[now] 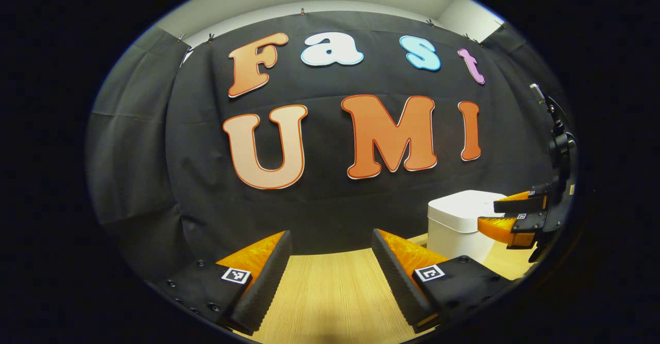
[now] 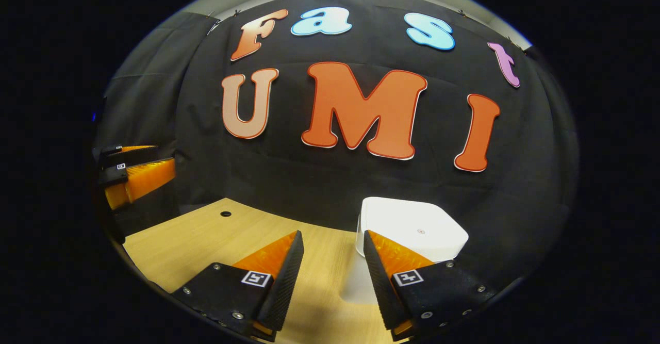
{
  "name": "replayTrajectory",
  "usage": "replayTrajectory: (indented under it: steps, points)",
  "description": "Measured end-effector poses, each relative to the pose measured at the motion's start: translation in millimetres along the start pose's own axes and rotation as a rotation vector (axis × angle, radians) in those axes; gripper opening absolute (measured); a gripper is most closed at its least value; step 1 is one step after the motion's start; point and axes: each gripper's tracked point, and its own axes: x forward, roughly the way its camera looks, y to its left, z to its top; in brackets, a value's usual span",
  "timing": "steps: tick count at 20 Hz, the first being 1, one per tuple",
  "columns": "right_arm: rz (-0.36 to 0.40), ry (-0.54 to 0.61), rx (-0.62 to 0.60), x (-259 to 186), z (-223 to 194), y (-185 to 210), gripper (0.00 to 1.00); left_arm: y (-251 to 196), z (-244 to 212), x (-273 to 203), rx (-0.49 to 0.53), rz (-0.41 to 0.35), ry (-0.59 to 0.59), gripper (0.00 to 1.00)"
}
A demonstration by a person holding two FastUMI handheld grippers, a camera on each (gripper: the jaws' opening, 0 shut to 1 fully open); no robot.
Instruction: Press the lid of the desktop garbage bin to open it, pick up the crumpled paper on the desktop and throw it into the bin, then pick up the pop can on the desktop and drop it into the bin, and finally close the garbage bin lid.
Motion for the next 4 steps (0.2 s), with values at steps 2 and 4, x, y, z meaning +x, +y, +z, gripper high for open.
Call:
replayTrajectory:
  steps: [2, 4]
  points:
    - [0.002, -0.006, -0.002, 0.4, 0.2, 4.6, 0.75, 2.3, -6.2, -3.3, -0.005, 0.015, 0.010, 0.96]
    - [0.014, -0.005, -0.002, 0.5, -3.1, 9.6, 0.81, 3.3, -9.1, -4.8, -0.013, 0.027, 0.016, 0.96]
